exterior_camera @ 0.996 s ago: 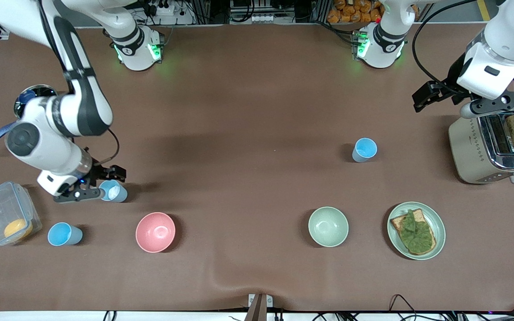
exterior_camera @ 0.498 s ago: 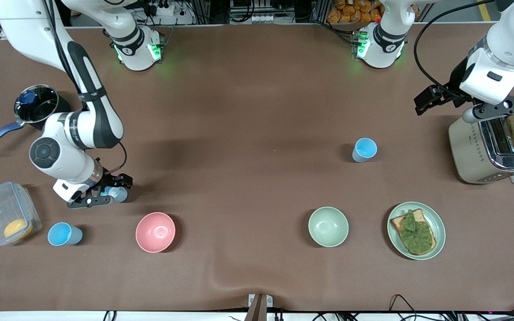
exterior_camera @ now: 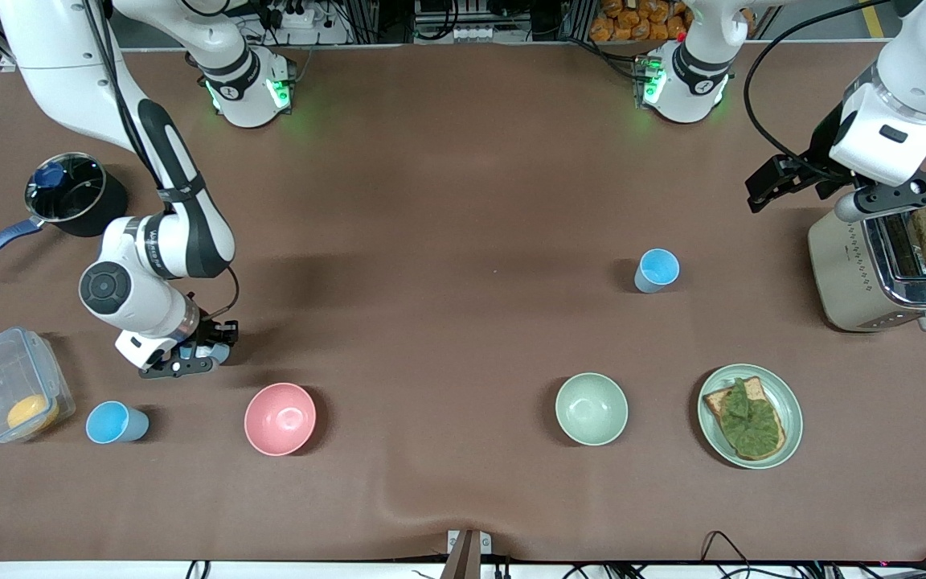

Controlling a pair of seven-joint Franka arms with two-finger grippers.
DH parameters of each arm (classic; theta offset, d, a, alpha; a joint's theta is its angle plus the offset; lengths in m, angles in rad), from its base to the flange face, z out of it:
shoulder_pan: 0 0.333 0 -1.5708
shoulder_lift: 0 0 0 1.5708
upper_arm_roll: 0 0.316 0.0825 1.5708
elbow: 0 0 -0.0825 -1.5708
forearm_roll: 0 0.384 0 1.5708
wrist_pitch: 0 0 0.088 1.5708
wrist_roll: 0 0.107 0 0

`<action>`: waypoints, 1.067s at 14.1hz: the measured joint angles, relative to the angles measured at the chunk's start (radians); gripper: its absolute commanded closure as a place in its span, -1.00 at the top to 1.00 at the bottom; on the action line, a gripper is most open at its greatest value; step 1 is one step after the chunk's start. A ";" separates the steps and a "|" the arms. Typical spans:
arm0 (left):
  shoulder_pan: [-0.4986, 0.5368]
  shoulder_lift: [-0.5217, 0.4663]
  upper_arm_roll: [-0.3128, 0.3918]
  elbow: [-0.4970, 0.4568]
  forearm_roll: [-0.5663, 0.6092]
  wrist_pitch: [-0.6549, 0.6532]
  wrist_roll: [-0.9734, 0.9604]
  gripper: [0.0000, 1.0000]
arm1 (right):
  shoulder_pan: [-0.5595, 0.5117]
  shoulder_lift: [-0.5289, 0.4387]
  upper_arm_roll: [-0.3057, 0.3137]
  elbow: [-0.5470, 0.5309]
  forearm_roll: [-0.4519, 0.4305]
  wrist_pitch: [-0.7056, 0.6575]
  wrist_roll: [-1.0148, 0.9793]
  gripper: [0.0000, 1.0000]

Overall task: Stack blue cups with both arms
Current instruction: 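Reach the right gripper to the tissue-filled blue cup and grasp it, then carry the cup with the right gripper while the left gripper reaches another cup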

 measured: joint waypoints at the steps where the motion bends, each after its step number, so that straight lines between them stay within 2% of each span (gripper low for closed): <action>1: 0.000 0.001 0.000 -0.005 0.000 0.000 0.000 1.00 | 0.001 -0.001 0.001 0.004 0.000 0.000 0.000 -1.00; 3: 0.004 0.003 0.001 -0.017 0.000 0.000 0.000 1.00 | 0.007 -0.013 0.004 0.026 0.000 -0.029 0.006 -1.00; 4: 0.013 0.006 0.001 -0.022 0.000 0.000 0.000 1.00 | 0.019 -0.023 0.007 0.054 0.001 -0.085 0.019 -1.00; 6: 0.031 0.022 0.001 -0.033 0.000 0.001 0.000 1.00 | 0.069 -0.051 0.011 0.144 0.002 -0.263 0.096 -1.00; 8: 0.034 0.049 -0.008 -0.039 0.000 0.018 0.012 1.00 | 0.164 -0.072 0.018 0.246 0.007 -0.396 0.239 -1.00; 11: 0.031 0.075 -0.027 -0.060 0.000 0.036 0.074 1.00 | 0.384 -0.064 0.025 0.337 0.013 -0.423 0.555 -1.00; 15: 0.028 0.076 -0.029 -0.071 0.000 0.069 0.084 1.00 | 0.594 0.031 0.026 0.436 0.033 -0.410 0.746 -1.00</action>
